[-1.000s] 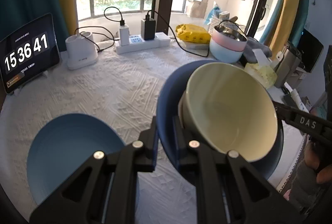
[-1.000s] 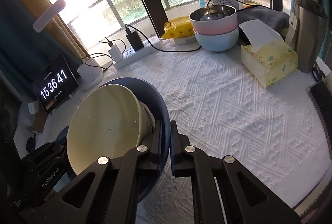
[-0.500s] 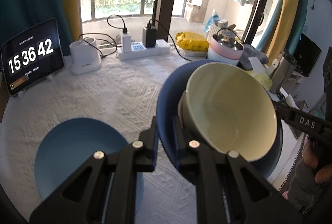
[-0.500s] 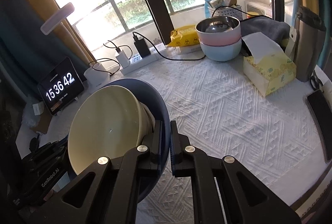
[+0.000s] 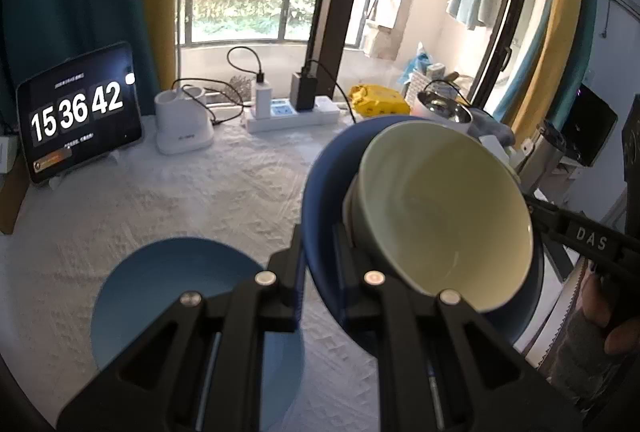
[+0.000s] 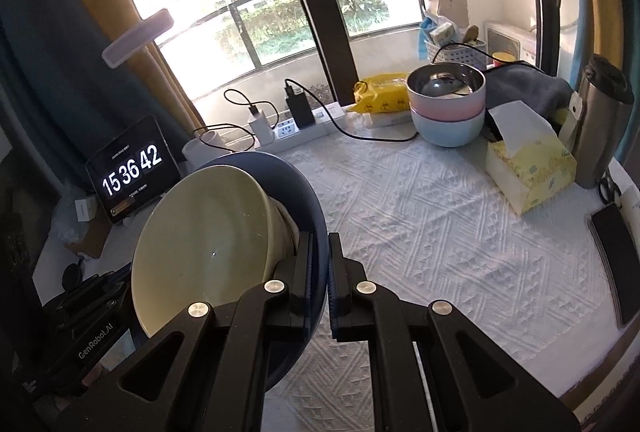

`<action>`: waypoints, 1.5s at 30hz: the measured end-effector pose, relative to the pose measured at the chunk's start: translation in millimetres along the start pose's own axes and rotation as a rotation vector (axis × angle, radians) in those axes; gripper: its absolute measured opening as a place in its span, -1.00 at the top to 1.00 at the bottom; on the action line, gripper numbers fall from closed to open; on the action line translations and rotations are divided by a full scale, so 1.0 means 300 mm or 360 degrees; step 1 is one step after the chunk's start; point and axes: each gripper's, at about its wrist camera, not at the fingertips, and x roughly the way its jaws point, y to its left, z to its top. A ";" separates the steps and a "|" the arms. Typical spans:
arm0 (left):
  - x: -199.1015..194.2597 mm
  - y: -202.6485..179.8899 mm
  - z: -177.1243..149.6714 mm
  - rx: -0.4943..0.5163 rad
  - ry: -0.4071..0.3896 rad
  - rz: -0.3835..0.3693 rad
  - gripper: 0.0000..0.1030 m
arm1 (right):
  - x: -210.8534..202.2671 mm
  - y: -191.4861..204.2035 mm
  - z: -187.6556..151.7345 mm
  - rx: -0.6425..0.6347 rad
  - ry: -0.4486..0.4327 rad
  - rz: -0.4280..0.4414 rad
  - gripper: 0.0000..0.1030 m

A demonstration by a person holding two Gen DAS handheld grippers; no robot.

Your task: Organize plates and bowls

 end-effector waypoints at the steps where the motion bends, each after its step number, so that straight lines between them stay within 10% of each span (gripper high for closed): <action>1: -0.005 0.009 -0.001 -0.0007 -0.0002 0.0000 0.77 | 0.000 0.010 0.000 -0.0004 0.0001 0.0002 0.84; 45: -0.178 0.447 -0.164 -0.0335 -0.0039 0.0172 0.80 | 0.171 0.467 -0.099 -0.0272 0.0164 0.0133 0.85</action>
